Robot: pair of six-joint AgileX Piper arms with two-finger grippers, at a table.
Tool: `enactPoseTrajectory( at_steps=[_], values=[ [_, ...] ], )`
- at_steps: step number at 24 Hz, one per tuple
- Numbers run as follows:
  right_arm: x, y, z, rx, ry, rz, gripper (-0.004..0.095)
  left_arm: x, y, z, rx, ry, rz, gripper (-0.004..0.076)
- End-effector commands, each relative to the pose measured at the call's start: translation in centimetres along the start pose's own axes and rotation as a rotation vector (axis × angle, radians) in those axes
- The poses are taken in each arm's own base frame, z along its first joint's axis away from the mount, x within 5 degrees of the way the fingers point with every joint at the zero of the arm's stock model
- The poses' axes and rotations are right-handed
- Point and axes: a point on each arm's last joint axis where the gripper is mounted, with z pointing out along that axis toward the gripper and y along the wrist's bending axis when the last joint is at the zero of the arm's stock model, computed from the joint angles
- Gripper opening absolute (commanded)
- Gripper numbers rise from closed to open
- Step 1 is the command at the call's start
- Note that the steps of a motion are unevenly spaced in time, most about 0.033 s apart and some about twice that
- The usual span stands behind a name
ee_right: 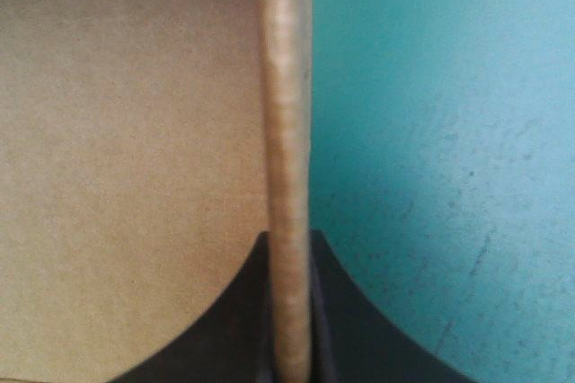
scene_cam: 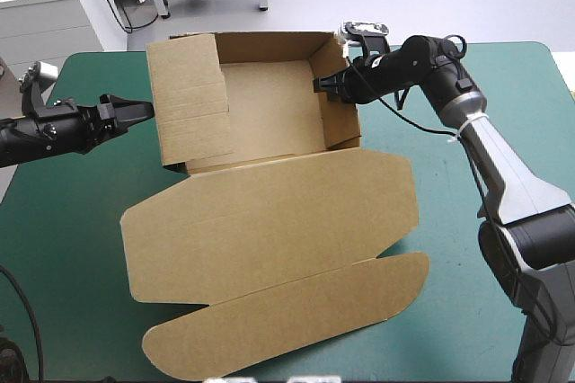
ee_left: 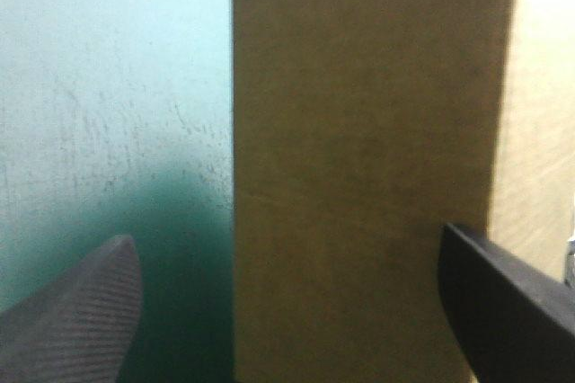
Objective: Fold the box
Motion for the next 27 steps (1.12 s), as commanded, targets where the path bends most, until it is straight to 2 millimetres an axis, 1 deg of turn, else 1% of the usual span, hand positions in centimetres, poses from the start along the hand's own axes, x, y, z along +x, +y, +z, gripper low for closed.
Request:
enactPoseTrajectory(
  at_steps=[1,4,7,10,12,14,20,23,27],
  values=[
    [-1.6,2.4,-2.9,-0.065,-0.158,0.011,-0.0011,-0.1,-3.4,-1.4,0.134,-0.031,0.031,0.0636],
    [-1.6,2.9,-2.1,-0.088,-0.158,0.04,-0.0011,0.1,-4.2,-1.7,0.149,-0.044,0.047,0.0636],
    [-1.4,3.5,-1.4,-0.117,-0.148,0.052,-0.0011,0.6,-5.1,-0.6,0.167,0.013,0.076,0.0636],
    [-1.1,4.0,-0.8,-0.112,-0.134,0.022,-0.0011,1.4,-5.2,0.3,0.123,0.088,0.125,0.0636],
    [-0.8,4.6,-0.6,-0.095,-0.125,-0.008,-0.0011,1.7,-4.9,0.4,0.081,0.118,0.147,0.0636],
    [-0.5,5.1,-0.3,-0.083,-0.116,-0.03,-0.0011,1.9,-4.2,0.4,0.001,0.145,0.153,0.0627],
    [0.0,6.8,0.3,-0.063,-0.113,-0.069,0.0003,2.0,-2.3,0.2,-0.209,0.176,0.11,0.0561],
    [0.3,7.6,0.5,-0.053,-0.109,-0.075,0.0003,2.1,-2.2,0.2,-0.228,0.184,0.091,0.0561],
    [0.7,8.4,0.7,-0.047,-0.103,-0.081,0.0003,2.4,-2.7,1.0,-0.242,0.207,0.089,0.0561]
  ],
)
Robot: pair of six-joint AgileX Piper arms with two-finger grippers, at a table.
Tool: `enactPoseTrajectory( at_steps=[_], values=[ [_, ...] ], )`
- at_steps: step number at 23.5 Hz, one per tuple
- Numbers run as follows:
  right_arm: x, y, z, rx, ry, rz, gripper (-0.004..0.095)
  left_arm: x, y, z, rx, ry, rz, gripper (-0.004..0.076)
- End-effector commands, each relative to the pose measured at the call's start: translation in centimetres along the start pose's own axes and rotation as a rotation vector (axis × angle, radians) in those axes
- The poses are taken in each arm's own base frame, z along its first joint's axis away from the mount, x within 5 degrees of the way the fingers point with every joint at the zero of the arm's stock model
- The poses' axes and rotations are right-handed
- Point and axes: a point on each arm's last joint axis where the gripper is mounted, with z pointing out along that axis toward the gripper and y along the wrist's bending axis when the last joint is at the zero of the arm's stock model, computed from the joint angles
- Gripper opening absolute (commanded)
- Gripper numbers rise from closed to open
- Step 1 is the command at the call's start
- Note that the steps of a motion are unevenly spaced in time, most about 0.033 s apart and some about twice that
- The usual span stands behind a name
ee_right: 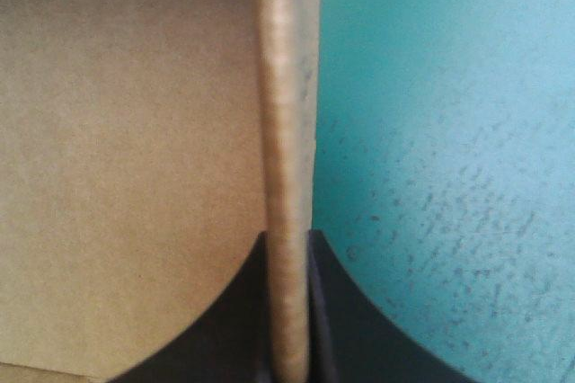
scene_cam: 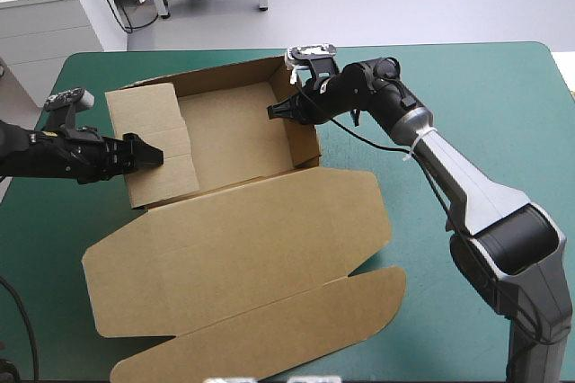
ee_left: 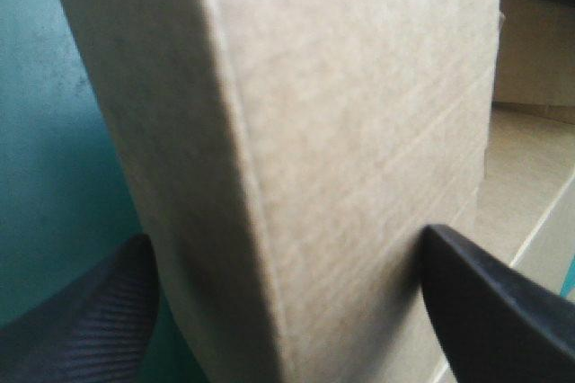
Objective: Fold the box
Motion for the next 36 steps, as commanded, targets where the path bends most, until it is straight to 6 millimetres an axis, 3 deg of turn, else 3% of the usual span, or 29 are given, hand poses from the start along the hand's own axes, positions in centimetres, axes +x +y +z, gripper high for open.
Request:
enactPoseTrajectory(
  at_steps=[1,11,16,18,19,24,31,36],
  values=[
    [-1.6,2.0,-3.5,-0.054,-0.135,0.015,0.0003,-0.4,-1.8,-0.7,-0.01,-0.053,0.01,0.0559],
    [-1.1,2.4,-3.4,-0.064,-0.082,0.037,0.0003,-0.6,-3.5,2.0,-0.105,-0.03,-0.041,0.0476],
    [-1.0,2.7,-3.3,-0.06,-0.077,0.035,0.0003,-0.2,-3.4,5.0,-0.305,0.082,-0.025,0.0253],
    [-0.9,2.7,-3.3,-0.059,-0.071,0.047,0.0003,0.1,-3.8,6.2,-0.366,0.121,0.013,0.0047],
    [-0.8,2.6,-3.3,-0.052,-0.064,0.051,0.0003,0.1,-3.9,6.9,-0.398,0.137,0.023,-0.0009],
    [-0.2,1.6,-3.3,0.067,0.007,0.02,0.0003,-0.8,-4.1,8.7,-0.419,0.141,-0.024,-0.0008],
    [0.1,0.7,-3.4,0.137,0.042,0.053,0.0,-5.0,-5.8,7.7,-0.404,0.097,0.029,-0.0008],
    [0.7,-1.1,-3.8,0.25,0.124,0.058,0.0001,-7.5,-6.6,8.9,-0.398,0.133,0.051,-0.0008]
  ],
)
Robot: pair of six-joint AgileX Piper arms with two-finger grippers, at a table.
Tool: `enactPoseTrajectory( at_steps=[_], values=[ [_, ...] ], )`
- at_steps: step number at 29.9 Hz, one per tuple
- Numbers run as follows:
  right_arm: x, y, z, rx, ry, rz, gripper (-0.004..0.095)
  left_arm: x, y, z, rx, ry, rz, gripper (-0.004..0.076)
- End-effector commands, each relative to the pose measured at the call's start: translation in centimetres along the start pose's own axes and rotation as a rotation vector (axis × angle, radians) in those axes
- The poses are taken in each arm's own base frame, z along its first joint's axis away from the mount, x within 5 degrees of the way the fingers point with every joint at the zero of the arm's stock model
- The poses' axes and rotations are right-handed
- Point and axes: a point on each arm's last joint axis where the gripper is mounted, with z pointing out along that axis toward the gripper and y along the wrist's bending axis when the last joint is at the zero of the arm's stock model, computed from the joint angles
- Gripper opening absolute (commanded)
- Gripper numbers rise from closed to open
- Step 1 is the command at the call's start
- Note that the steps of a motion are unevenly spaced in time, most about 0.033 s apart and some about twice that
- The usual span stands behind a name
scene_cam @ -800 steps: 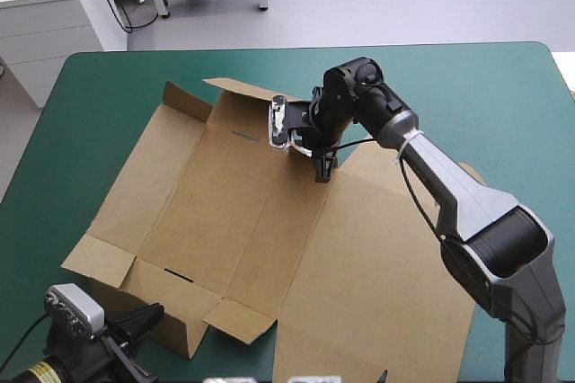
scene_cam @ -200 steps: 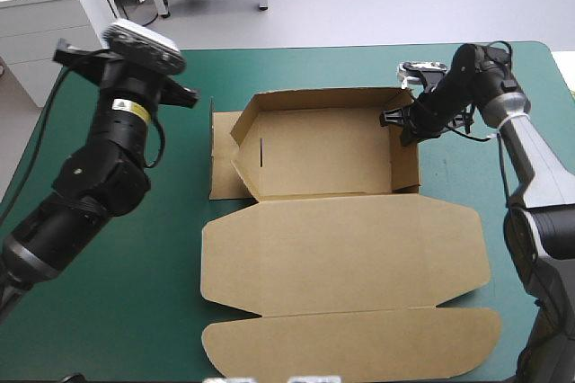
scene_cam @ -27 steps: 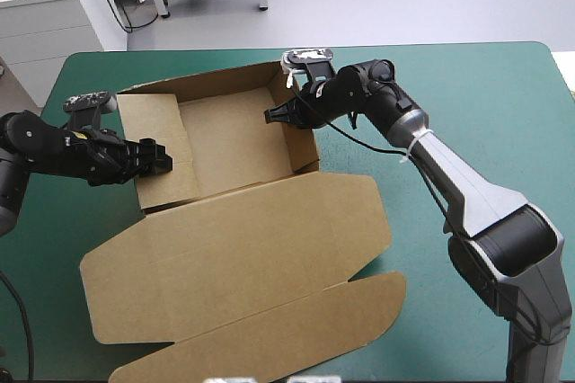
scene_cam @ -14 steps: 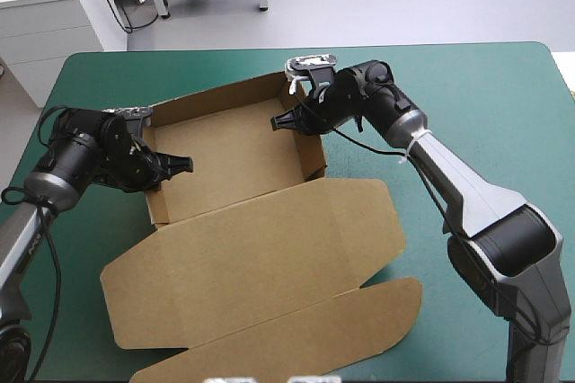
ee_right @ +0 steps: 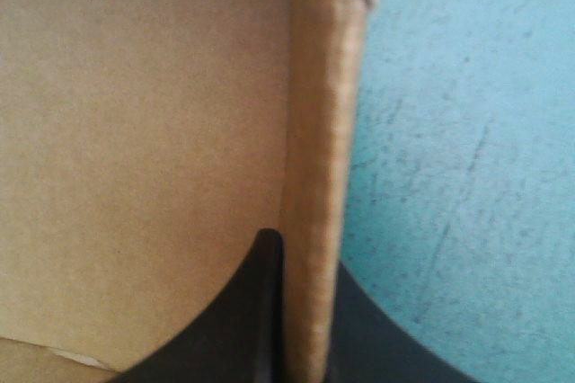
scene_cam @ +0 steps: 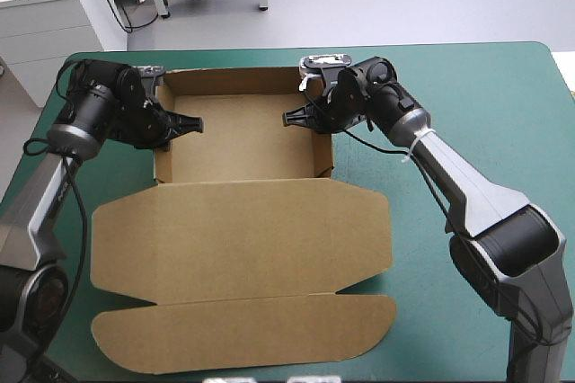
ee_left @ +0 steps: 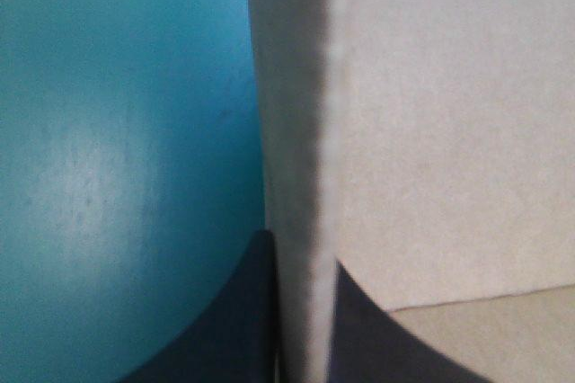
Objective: Fold the box
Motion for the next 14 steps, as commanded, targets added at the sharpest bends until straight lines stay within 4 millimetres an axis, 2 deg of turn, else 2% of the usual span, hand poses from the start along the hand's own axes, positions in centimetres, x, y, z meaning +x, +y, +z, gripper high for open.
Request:
enactPoseTrajectory(
  at_steps=[1,5,9,14],
  values=[
    [-0.2,-1.0,-3.7,0.081,-0.012,-0.039,0.0001,-1.3,-1.7,-2.6,0.076,-0.06,0.016,-0.0008],
    [0.0,-3.2,-4.0,0.24,0.039,-0.036,0.0,-2.2,-4.3,-0.6,0.092,-0.033,0.08,-0.0008],
    [-0.2,-4.4,-4.1,0.213,0.053,0.021,0.0,-1.9,-7.0,2.4,0.101,0.039,0.137,-0.0008],
    [-0.4,-5.5,-4.1,0.217,0.057,0.021,0.0,-1.5,-8.9,5.1,0.2,0.128,0.115,-0.0008]
  ],
)
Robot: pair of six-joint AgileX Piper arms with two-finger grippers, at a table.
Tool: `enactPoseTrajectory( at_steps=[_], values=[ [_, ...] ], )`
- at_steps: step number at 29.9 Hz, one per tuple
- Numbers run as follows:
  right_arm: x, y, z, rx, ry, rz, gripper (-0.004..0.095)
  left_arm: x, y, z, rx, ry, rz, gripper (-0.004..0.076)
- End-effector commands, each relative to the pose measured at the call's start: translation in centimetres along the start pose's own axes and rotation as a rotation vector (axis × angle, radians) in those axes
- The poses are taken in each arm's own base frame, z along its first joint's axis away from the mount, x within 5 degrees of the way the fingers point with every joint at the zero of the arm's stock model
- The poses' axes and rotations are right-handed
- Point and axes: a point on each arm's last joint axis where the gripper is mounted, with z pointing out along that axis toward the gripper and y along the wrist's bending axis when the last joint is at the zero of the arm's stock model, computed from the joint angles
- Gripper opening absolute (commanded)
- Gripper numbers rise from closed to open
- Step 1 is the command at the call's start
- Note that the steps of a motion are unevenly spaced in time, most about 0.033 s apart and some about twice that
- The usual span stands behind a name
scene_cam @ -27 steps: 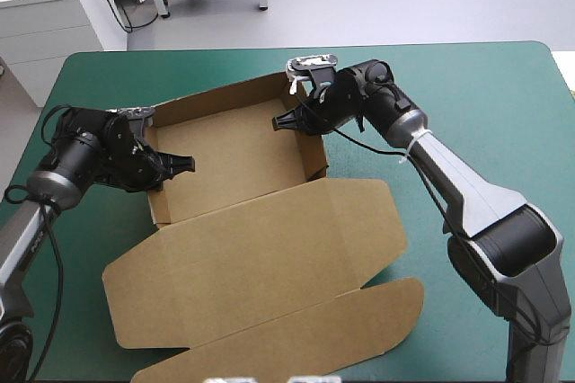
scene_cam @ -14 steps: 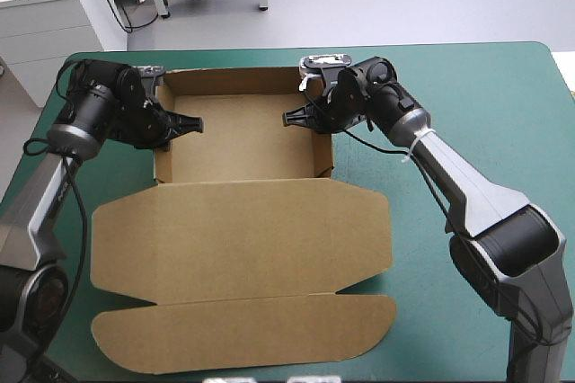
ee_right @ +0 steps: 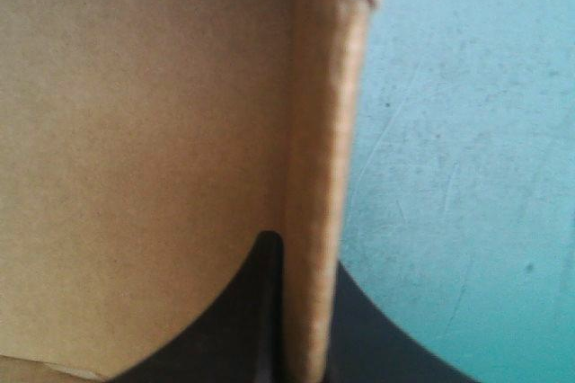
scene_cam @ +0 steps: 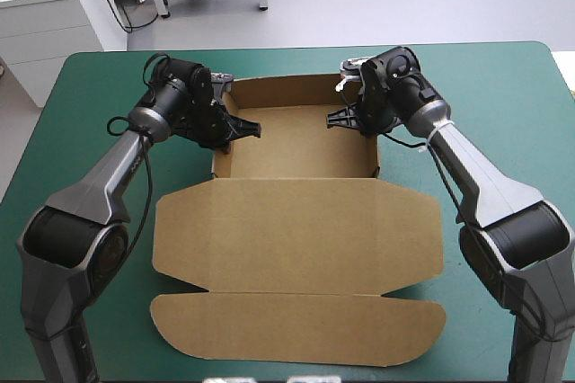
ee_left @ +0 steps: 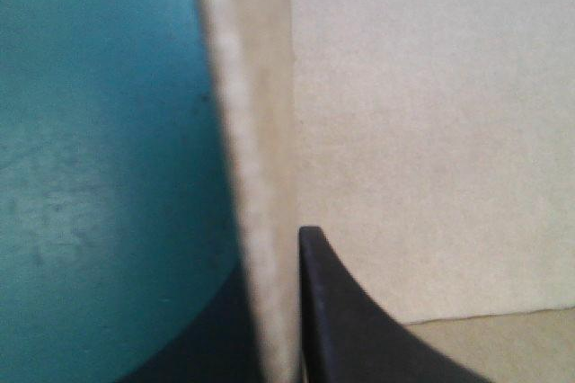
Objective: Fold the box
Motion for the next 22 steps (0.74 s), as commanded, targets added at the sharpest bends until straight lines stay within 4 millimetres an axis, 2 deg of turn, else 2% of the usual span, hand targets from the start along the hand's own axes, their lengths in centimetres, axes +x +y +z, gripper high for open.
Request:
enactPoseTrajectory(
  at_steps=[1,5,14,22],
  values=[
    [-0.3,-0.9,-3.1,-0.028,-0.067,-0.029,0.0,0.3,-1.6,-1.7,0.11,0.01,-0.013,-0.0008],
    [-0.6,-1.5,-1.7,-0.053,-0.03,-0.013,0.0,0.2,-1.8,-0.8,0.128,0.036,-0.02,-0.0008],
    [-0.4,-0.1,3.4,-0.111,0.098,-0.01,0.0,0.1,-1.8,0.2,0.119,0.054,-0.029,-0.0008],
    [-0.3,-0.1,4.0,-0.102,0.106,-0.017,0.0,0.0,-1.8,0.7,0.123,0.058,0.023,-0.0008]
  ],
)
